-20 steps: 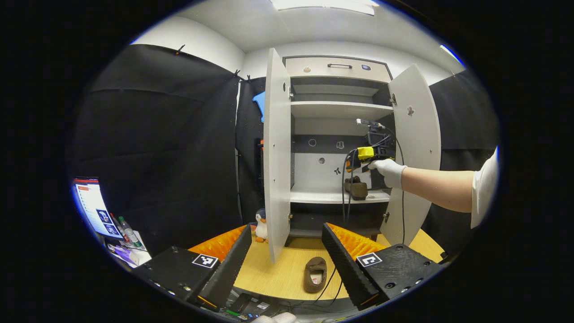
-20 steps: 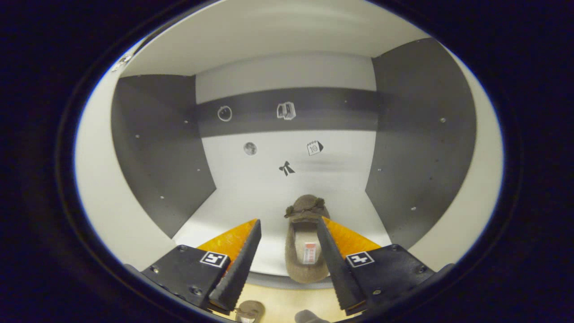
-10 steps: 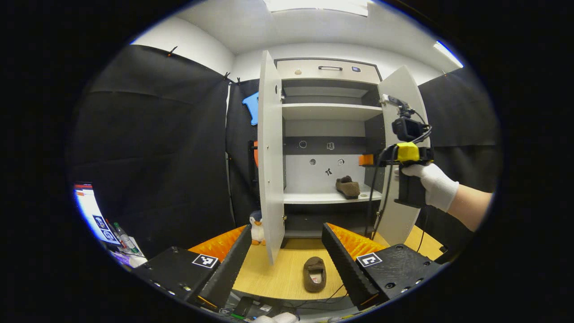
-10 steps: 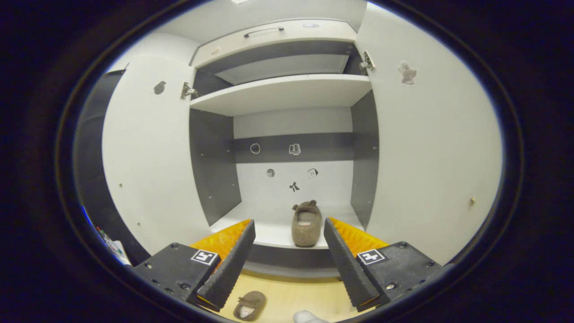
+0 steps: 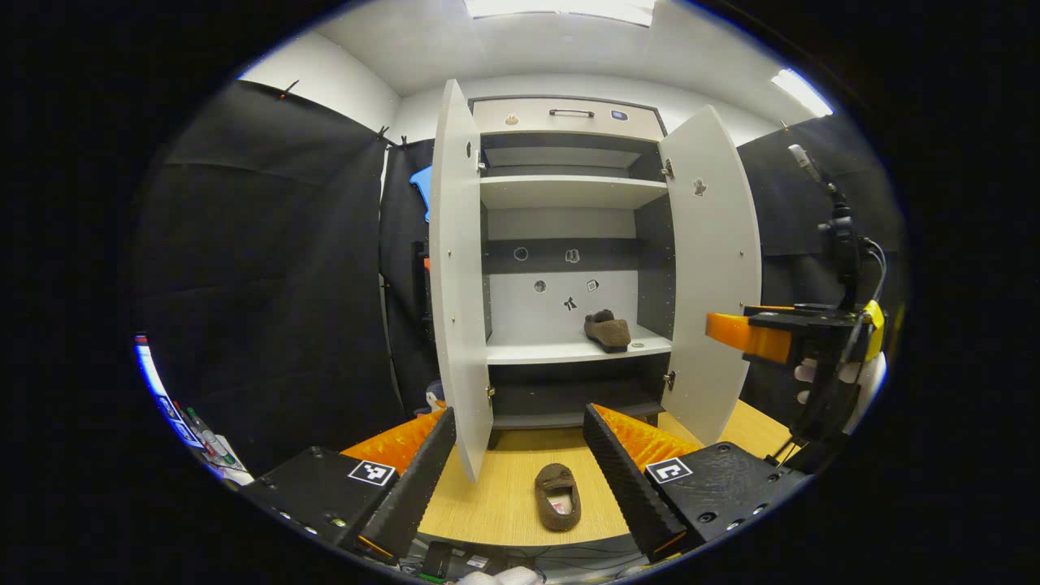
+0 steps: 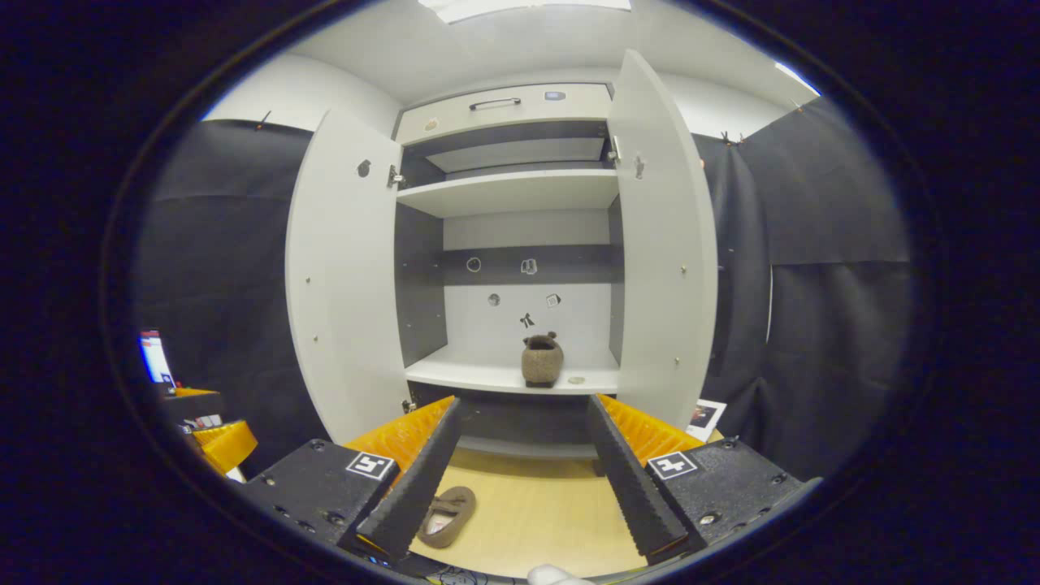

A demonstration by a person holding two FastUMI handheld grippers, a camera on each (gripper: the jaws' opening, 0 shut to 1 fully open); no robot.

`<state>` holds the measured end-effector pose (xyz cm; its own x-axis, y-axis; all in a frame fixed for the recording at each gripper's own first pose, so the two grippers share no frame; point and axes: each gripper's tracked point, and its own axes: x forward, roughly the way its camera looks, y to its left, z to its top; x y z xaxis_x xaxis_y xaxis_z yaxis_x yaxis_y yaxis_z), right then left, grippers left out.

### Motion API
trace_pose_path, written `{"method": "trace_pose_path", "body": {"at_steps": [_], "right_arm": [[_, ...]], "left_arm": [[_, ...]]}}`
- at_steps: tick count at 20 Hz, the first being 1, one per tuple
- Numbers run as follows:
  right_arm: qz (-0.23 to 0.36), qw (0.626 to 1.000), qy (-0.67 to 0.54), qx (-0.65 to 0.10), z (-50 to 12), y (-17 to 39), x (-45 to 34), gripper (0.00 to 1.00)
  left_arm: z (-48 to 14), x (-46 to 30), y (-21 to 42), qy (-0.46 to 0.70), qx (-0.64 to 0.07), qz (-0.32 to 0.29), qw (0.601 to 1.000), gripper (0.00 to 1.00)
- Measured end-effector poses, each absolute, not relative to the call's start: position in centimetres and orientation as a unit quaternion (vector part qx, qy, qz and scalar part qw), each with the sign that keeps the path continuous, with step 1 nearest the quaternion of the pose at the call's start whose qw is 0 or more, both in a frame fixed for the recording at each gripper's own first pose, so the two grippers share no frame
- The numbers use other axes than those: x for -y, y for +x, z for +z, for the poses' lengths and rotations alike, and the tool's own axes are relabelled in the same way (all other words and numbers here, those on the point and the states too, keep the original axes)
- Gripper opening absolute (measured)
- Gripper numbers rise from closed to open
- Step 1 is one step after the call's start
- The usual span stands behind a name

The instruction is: Grab one shoe with the right hand and put it into the shoe cabinet, grab the other shoe with the left hand and put it into the shoe cabinet; then close the right door with the right hand and the left door with the left hand.

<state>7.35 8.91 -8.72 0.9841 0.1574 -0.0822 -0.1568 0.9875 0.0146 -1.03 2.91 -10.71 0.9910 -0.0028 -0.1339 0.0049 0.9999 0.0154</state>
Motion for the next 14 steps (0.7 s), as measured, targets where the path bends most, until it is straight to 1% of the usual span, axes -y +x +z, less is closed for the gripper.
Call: {"method": "trace_pose_path", "body": {"at_steps": [3, 8, 14], "right_arm": [[0.079, 0.996, 0.007, -0.034, -9.1, 4.8, -8.2, 0.97], [0.065, 0.997, 0.000, -0.040, -9.1, 4.0, -6.3, 0.98], [0.050, 0.997, -0.004, -0.066, -10.6, 3.3, -4.8, 0.98]], "left_arm": [[-12.6, -2.0, -0.1, 0.000, -0.084, -0.012, 0.996, 0.96], [-15.6, -1.3, 1.8, 0.003, -0.097, -0.015, 0.995, 0.96], [-23.4, -1.5, 5.6, -0.010, -0.144, -0.012, 0.989, 0.96]]}}
